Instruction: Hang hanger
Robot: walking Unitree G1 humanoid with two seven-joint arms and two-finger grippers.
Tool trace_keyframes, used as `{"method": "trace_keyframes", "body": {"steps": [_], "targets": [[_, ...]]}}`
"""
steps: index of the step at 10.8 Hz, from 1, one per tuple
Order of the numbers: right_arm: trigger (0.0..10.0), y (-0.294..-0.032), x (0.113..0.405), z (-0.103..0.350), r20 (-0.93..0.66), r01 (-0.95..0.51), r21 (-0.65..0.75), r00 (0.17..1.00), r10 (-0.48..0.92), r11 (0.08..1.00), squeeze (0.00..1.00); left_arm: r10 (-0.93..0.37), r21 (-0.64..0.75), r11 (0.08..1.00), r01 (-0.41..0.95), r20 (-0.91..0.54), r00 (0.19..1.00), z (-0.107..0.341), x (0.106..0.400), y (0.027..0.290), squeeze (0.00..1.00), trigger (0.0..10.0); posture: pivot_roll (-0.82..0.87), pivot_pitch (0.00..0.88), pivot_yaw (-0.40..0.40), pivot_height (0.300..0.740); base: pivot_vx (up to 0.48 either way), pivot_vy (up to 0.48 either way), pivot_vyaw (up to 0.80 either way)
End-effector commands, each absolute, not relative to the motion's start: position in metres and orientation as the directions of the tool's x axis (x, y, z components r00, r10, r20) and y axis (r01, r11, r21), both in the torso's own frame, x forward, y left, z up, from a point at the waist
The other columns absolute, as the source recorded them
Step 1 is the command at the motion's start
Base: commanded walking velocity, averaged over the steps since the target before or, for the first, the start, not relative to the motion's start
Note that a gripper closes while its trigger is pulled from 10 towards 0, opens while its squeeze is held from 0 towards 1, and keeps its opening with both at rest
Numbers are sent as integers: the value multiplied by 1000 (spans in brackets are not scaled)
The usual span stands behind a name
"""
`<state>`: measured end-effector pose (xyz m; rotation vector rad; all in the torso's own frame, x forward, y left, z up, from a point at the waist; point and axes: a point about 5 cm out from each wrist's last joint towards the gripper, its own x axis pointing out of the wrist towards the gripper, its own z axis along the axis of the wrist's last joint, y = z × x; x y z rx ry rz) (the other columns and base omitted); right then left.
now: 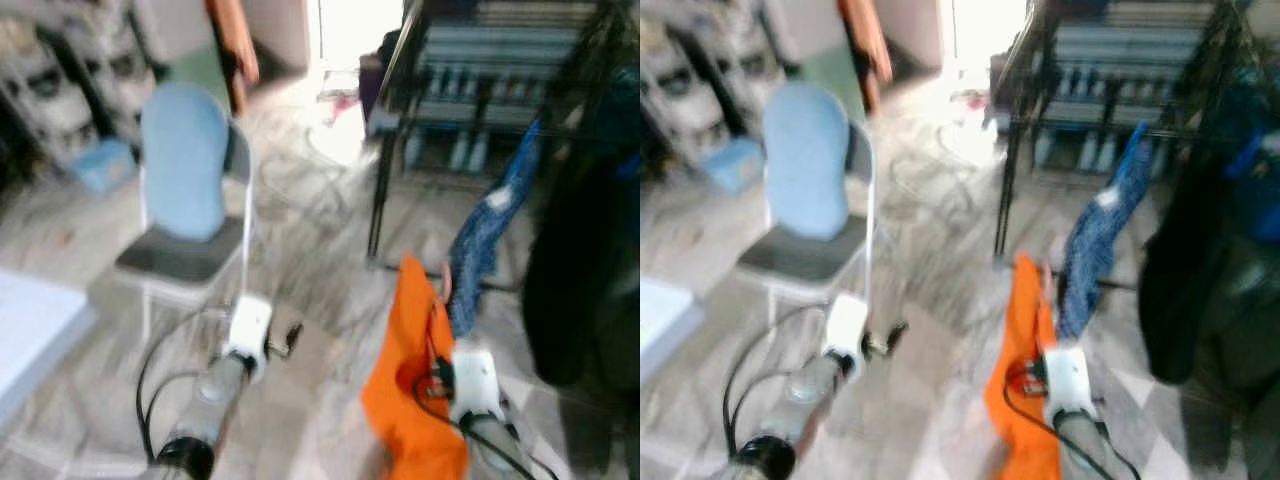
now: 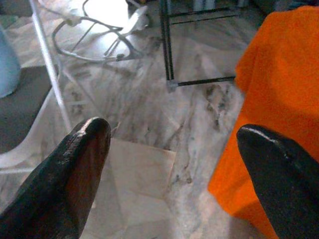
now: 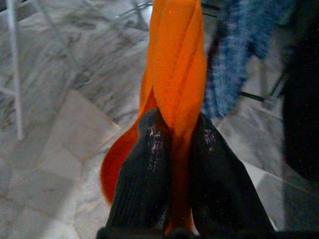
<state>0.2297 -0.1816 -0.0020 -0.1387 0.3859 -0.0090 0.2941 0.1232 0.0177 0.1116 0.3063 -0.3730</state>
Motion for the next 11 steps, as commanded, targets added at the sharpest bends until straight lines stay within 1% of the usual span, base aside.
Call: {"method": "trace_keyframes", "body": {"steps": [1,5,6,8,11], "targets": [[10000,-174,236,5,-337,-29,-125,941,-15,992,0,-332,75,926,370,-306,892,20,296,132,0,10000,-170,0,85,740,0,0,0],[10000,-173,237,7,-324,-44,-120,946,3,992,0,-361,73,913,401,-311,879,18,291,128,0,10000,-166,0,82,740,0,0,0],[10000,-170,237,8,-320,-70,-138,947,23,988,0,-369,70,910,409,-311,876,18,291,128,0,10000,-168,0,87,740,0,0,0],[10000,-165,235,9,-317,-101,-150,947,48,984,0,-383,68,904,423,-314,869,17,290,126,0,10000,-169,0,92,740,0,0,684],[10000,-164,232,6,-327,-96,-143,944,45,985,0,-400,62,896,439,-315,861,17,289,122,0,10000,-169,0,97,740,0,0,800]]}}
